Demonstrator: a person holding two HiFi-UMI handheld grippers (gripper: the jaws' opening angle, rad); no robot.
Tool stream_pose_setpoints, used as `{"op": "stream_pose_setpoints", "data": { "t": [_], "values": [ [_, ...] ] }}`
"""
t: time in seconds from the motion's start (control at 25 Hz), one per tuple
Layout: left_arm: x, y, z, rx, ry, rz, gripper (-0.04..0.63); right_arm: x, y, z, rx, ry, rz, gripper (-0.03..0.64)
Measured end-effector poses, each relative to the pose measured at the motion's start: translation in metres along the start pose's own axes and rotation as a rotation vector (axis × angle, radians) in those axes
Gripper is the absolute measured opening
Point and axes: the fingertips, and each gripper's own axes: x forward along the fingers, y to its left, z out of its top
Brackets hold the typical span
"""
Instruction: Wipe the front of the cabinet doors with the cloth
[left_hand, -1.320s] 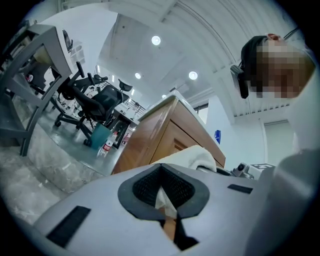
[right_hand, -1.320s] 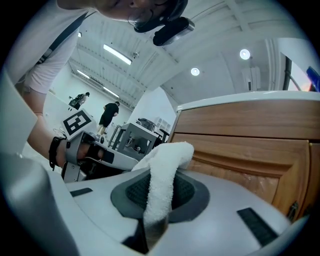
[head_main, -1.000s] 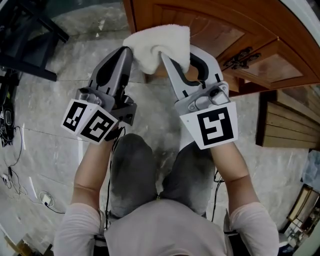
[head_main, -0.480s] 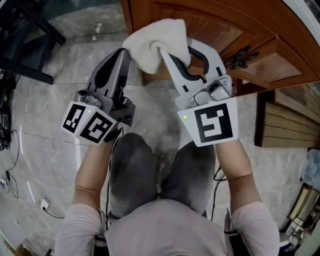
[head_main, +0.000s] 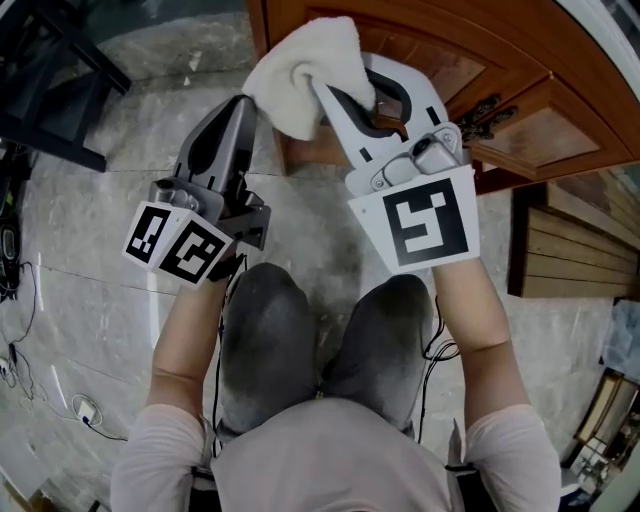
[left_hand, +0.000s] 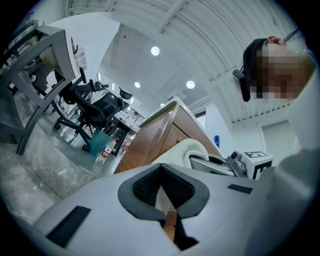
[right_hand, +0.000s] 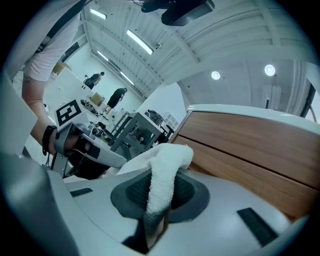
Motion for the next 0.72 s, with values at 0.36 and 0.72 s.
{"op": "stream_pose_setpoints", "data": {
  "t": [0.36, 0.72],
  "values": [
    [-0.001, -0.006, -0.001, -0.005, -0.007, -0.029, 0.017, -0.002, -0.016, 0.002, -0.045, 0.006, -0.041, 0.071],
    [0.000, -0.014, -0.007, 0.003, 0.004, -0.032, 0.017, -0.026, -0.039, -0.009, -0.041, 0.012, -0.093, 0.071]
  ]
}}
